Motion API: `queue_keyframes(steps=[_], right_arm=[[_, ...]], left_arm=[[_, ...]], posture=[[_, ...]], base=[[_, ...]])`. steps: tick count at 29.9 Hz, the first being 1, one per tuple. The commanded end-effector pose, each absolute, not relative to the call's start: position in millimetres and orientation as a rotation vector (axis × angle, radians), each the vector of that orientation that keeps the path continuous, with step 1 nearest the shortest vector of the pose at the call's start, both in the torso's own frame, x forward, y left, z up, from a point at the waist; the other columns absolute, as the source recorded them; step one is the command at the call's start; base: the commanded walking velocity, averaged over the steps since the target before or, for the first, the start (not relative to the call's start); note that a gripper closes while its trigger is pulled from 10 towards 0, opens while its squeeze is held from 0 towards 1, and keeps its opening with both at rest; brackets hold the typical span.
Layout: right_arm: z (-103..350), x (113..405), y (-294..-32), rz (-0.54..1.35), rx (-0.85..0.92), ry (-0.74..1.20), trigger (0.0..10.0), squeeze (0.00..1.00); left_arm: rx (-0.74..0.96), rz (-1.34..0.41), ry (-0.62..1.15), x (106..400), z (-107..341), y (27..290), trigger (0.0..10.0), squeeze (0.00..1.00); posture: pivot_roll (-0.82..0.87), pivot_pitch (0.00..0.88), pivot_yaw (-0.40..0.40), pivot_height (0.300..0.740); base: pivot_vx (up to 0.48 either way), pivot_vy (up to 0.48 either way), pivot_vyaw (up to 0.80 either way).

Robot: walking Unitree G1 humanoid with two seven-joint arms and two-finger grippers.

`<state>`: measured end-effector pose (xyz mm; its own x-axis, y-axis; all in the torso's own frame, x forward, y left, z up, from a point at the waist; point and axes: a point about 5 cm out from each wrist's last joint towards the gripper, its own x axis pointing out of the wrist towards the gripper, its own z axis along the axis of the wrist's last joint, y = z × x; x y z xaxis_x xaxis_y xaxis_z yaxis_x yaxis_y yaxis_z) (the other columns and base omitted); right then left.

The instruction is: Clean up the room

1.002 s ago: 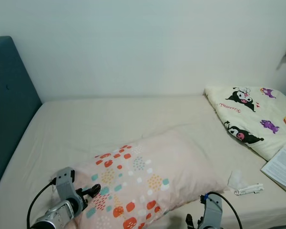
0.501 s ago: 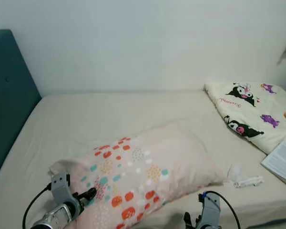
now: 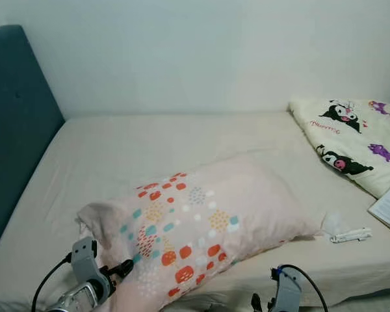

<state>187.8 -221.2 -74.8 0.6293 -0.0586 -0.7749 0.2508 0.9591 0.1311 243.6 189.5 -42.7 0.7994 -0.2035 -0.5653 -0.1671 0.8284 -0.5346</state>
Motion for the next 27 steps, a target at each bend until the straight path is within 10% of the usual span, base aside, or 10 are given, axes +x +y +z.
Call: queue_keyframes(steps=[1,25,26,27], right_arm=[[-76,185,-221,-0.178,0.235,0.87,10.0,0.0],[-76,177,-231,-0.156,0.219,0.858,10.0,0.0],[-75,178,-231,-0.158,0.224,0.849,10.0,0.0],[-75,178,-231,-0.158,0.224,0.849,10.0,0.0]], left_arm=[[-0.713,-0.097,0.643,240,-44,177,10.0,0.0],[-0.825,-0.347,0.469,270,-15,118,10.0,0.0],[-0.814,-0.367,0.453,275,-10,107,0.0,0.0],[-0.814,-0.367,0.453,275,-10,107,0.0,0.0]], posture=[[-0.07,0.092,-0.042,0.66],[-0.13,0.176,-0.056,0.66],[-0.13,0.171,-0.056,0.66],[-0.13,0.171,-0.056,0.66]], base=[[0.0,0.0,0.0],[0.0,0.0,0.0],[0.0,0.0,0.0],[0.0,0.0,0.0]])
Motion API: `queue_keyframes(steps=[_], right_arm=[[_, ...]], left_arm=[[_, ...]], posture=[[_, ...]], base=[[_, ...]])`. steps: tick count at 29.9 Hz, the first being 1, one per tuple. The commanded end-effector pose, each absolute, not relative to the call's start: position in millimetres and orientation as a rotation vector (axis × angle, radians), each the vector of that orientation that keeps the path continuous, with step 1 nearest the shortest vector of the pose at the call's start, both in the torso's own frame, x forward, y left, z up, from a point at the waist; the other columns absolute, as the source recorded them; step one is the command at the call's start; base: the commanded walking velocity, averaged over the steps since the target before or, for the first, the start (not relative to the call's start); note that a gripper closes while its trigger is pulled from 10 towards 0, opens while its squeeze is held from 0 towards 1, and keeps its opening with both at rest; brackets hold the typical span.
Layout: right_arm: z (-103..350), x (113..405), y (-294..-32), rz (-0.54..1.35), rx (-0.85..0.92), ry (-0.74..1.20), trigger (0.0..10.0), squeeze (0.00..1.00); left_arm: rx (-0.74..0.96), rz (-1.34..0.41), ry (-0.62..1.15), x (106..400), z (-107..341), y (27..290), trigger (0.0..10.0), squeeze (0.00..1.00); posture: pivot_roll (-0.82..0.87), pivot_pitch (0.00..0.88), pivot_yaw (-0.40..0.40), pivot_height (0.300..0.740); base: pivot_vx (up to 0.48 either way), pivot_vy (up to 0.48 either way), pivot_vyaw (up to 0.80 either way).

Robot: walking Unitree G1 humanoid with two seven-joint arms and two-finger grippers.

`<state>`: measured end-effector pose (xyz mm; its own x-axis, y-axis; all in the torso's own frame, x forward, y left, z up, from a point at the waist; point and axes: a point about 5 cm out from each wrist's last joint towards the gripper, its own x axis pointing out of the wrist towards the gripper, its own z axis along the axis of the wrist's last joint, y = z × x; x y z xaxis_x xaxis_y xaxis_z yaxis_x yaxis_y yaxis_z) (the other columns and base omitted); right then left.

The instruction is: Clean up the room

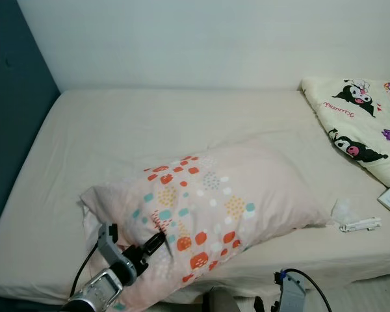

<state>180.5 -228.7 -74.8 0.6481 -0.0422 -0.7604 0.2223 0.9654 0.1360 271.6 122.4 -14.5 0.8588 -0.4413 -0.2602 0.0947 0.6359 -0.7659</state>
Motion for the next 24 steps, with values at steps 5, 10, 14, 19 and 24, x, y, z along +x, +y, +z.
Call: queue_keyframes(steps=[5,10,14,19,24], right_arm=[[-74,179,-232,-0.161,0.227,0.843,10.0,0.0],[-73,181,-232,-0.174,0.24,0.83,10.0,0.0],[-72,185,-231,-0.175,0.243,0.822,10.0,0.0],[-68,192,-230,-0.169,0.25,0.8,10.0,0.0],[-52,219,-222,-0.089,0.285,0.677,10.0,0.0]], left_arm=[[-0.813,-0.403,0.432,279,-4,94,0.0,0.0],[-0.864,-0.45,0.365,290,12,73,0.0,0.0],[-0.876,-0.452,0.348,294,17,73,0.0,0.0],[-0.877,-0.461,0.318,300,24,72,0.0,0.0],[-0.738,-0.443,0.196,319,51,83,0.0,0.0]], posture=[[-0.13,0.169,-0.054,0.66],[-0.13,0.139,-0.048,0.66],[-0.12,0.125,-0.044,0.66],[-0.12,0.106,-0.041,0.66],[-0.1,0.072,-0.033,0.665]], base=[[0.0,0.0,0.0],[0.0,0.0,0.0],[0.0,0.0,0.0],[0.0,0.0,0.0],[0.0,0.0,0.0]])
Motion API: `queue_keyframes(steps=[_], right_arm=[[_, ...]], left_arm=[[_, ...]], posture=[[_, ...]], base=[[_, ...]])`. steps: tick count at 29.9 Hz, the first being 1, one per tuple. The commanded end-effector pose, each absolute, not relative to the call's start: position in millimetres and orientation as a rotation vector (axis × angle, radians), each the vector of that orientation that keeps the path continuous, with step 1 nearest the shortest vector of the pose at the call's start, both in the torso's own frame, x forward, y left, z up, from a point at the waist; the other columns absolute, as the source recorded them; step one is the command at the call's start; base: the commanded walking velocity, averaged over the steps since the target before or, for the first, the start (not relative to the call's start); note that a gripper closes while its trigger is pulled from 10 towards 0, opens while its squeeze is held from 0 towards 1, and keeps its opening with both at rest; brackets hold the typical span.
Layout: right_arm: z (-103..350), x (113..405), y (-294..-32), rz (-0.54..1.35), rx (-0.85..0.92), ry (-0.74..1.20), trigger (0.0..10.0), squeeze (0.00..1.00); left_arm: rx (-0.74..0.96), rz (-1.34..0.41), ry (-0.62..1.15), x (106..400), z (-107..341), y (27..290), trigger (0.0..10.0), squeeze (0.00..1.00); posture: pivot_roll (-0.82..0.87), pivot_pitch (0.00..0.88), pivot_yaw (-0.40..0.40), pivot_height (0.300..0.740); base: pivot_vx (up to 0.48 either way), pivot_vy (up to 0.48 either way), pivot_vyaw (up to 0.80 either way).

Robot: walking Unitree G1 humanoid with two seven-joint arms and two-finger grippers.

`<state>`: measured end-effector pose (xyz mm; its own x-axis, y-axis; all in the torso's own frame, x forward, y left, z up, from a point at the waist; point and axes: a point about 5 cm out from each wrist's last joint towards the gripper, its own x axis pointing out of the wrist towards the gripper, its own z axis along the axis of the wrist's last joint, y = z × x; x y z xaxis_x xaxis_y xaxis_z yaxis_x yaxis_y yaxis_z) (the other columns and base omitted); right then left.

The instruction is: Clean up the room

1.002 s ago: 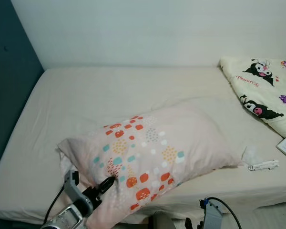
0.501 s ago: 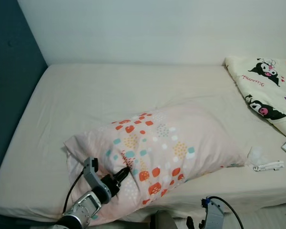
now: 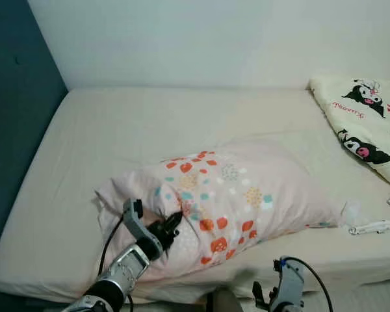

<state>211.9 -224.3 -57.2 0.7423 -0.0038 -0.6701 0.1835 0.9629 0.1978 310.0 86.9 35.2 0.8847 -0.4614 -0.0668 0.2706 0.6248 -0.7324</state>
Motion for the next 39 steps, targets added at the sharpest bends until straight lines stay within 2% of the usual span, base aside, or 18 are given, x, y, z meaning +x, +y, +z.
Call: queue_keyframes(steps=[1,4,6,7,8,9,14,20,26,32,39], right_arm=[[-52,219,-222,-0.089,0.285,0.677,10.0,0.0],[-40,238,-213,-0.032,0.308,0.612,10.0,0.0],[-40,238,-213,-0.032,0.308,0.612,10.0,0.0],[-38,242,-210,-0.022,0.314,0.599,10.0,0.0],[-38,242,-210,-0.022,0.314,0.599,10.0,0.0],[-35,247,-205,-0.009,0.321,0.587,10.0,0.0],[-35,249,-199,0.007,0.325,0.587,10.0,0.0],[-36,248,-198,0.018,0.333,0.584,10.0,0.0],[-35,250,-197,0.021,0.335,0.579,10.0,0.0],[-31,255,-193,0.03,0.329,0.564,10.0,0.0],[-31,258,-190,0.03,0.307,0.574,10.0,0.0]], left_arm=[[-0.738,-0.443,0.196,319,51,83,0.0,0.0],[-0.641,-0.329,0.099,329,73,113,0.0,0.0],[-0.641,-0.329,0.099,329,73,113,0.0,0.0],[-0.623,-0.293,0.085,330,77,124,0.0,0.0],[-0.623,-0.293,0.085,330,77,124,0.0,0.0],[-0.569,-0.252,0.064,328,84,142,10.0,0.0],[-0.522,-0.222,0.114,321,76,152,10.0,0.0],[-0.48,-0.228,0.157,310,69,139,10.0,0.0],[-0.449,-0.257,0.123,307,77,128,10.0,0.0],[-0.47,-0.347,0.091,317,96,114,10.0,0.0],[-0.62,-0.219,-0.073,356,155,136,10.0,0.0]], posture=[[-0.1,0.072,-0.033,0.665],[-0.08,0.06,-0.029,0.68],[-0.08,0.06,-0.029,0.68],[-0.07,0.053,-0.028,0.685],[-0.07,0.053,-0.028,0.685],[-0.06,0.046,-0.031,0.695],[-0.05,0.039,-0.031,0.715],[-0.05,0.028,-0.033,0.74],[-0.06,0.007,-0.029,0.74],[-0.06,0.0,-0.03,0.74],[-0.06,0.0,-0.033,0.74]], base=[[0.0,0.0,0.0],[0.0,0.0,0.0],[0.0,0.0,0.0],[0.0,0.0,0.0],[0.0,0.0,0.0],[0.0,0.0,0.0],[0.0,0.0,0.0],[-0.367,0.0,0.0],[0.0,0.0,0.0],[0.0,0.0,0.0],[0.0,0.0,0.0]])
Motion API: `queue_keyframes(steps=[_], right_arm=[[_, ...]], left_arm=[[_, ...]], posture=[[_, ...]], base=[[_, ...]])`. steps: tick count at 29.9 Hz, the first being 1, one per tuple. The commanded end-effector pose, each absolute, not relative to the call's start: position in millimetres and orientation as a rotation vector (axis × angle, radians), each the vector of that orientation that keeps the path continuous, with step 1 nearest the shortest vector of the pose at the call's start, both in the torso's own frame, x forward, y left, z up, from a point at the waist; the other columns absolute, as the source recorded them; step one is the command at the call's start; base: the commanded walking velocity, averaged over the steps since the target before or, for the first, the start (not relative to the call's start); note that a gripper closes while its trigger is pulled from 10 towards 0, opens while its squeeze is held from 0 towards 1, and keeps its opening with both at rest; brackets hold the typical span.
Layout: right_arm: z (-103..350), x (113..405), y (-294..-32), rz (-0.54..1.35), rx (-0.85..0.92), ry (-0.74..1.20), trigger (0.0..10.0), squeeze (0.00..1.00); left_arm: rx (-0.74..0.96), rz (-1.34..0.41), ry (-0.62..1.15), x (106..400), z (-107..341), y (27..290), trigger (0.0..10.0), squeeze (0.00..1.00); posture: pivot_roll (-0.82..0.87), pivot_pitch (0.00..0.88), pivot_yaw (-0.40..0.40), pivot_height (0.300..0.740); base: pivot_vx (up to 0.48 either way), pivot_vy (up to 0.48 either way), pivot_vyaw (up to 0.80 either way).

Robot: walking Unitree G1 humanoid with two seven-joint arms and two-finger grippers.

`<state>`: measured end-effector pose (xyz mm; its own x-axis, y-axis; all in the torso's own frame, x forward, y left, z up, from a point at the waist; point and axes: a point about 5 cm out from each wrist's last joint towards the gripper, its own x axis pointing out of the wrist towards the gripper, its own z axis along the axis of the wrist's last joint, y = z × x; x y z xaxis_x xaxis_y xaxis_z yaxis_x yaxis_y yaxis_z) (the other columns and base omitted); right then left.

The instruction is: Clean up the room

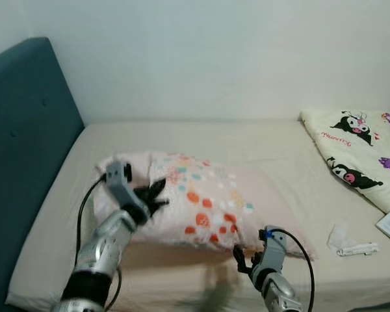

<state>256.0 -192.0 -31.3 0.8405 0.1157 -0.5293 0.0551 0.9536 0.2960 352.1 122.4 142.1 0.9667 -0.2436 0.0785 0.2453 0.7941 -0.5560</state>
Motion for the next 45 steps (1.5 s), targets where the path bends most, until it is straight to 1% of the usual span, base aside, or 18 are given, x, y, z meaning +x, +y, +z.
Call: queue_keyframes(steps=[1,6,10,12,13,14,15,18,21,28,32,34,38,40,42,43,44,45], right_arm=[[-31,258,-190,0.027,0.304,0.577,10.0,0.0],[-30,260,-192,0.006,0.297,0.582,10.0,0.0],[-27,263,-193,0.004,0.312,0.556,10.0,0.0],[-26,263,-193,0.004,0.313,0.553,10.0,0.0],[-25,264,-193,0.004,0.319,0.546,10.0,0.0],[-23,266,-192,0.004,0.325,0.535,10.0,0.0],[-23,266,-192,0.004,0.325,0.535,10.0,0.0],[-21,270,-190,0.008,0.328,0.526,10.0,0.0],[-19,273,-189,0.012,0.328,0.518,10.0,0.0],[-17,275,-187,0.011,0.342,0.501,10.0,0.0],[-18,273,-182,0.021,0.348,0.502,10.0,0.0],[-20,272,-179,0.029,0.35,0.51,10.0,0.0],[-21,271,-179,0.034,0.349,0.516,10.0,0.0],[-22,271,-178,0.042,0.341,0.525,10.0,0.0],[-22,271,-178,0.043,0.338,0.527,10.0,0.0],[-21,271,-178,0.044,0.337,0.528,10.0,0.0],[-21,271,-178,0.044,0.337,0.528,10.0,0.0],[-21,271,-178,0.045,0.334,0.529,10.0,0.0]], left_arm=[[-0.616,-0.209,-0.09,359,161,138,10.0,0.0],[-0.56,-0.16,-0.123,367,172,147,10.0,0.0],[-0.52,0.015,-0.12,367,168,174,10.0,0.0],[-0.517,0.035,-0.118,367,167,178,10.0,0.0],[-0.518,0.161,-0.13,366,167,200,10.0,0.0],[-0.511,0.377,-0.158,362,170,241,10.0,0.0],[-0.511,0.377,-0.158,362,170,241,10.0,0.0],[-0.482,0.564,-0.212,356,181,279,10.0,0.0],[-0.428,0.629,-0.268,355,198,294,10.0,0.0],[-0.294,0.814,-0.224,339,187,313,10.0,0.0],[-0.264,0.892,-0.126,319,153,320,10.0,0.0],[-0.216,0.94,-0.01,294,114,322,10.0,0.0],[-0.172,0.954,0.052,279,94,321,10.0,0.0],[-0.131,0.948,0.164,257,62,316,10.0,0.0],[-0.136,0.932,0.196,251,53,313,10.0,0.0],[-0.151,0.852,0.21,255,49,302,10.0,0.0],[-0.151,0.852,0.21,255,49,302,10.0,0.0],[-0.187,0.755,0.203,265,48,289,10.0,0.0]], posture=[[-0.06,0.0,-0.034,0.74],[-0.06,0.0,-0.028,0.74],[-0.07,0.0,-0.024,0.74],[-0.07,0.0,-0.024,0.74],[-0.06,0.0,-0.026,0.74],[-0.06,0.0,-0.027,0.74],[-0.06,0.0,-0.027,0.74],[-0.06,0.0,-0.029,0.74],[-0.05,0.0,-0.025,0.74],[-0.05,0.0,-0.018,0.74],[-0.04,0.0,-0.018,0.74],[-0.02,0.0,-0.024,0.74],[-0.02,0.002,-0.027,0.74],[-0.01,0.009,-0.034,0.74],[-0.01,0.009,-0.034,0.74],[0.0,0.01,-0.037,0.74],[0.0,0.01,-0.037,0.74],[0.0,0.011,-0.035,0.74]], base=[[0.0,0.0,0.0],[0.0,0.0,0.0],[0.0,0.0,0.0],[0.0,0.0,0.0],[0.0,0.0,0.0],[0.0,0.0,0.0],[0.0,0.0,0.0],[0.0,0.0,0.0],[0.0,0.0,0.0],[0.0,0.0,0.0],[0.0,0.0,0.0],[0.0,0.0,0.0],[0.0,0.0,0.0],[0.0,0.0,0.0],[0.0,0.0,0.0],[0.0,0.0,0.0],[0.0,0.0,0.0],[0.0,0.0,0.0]])
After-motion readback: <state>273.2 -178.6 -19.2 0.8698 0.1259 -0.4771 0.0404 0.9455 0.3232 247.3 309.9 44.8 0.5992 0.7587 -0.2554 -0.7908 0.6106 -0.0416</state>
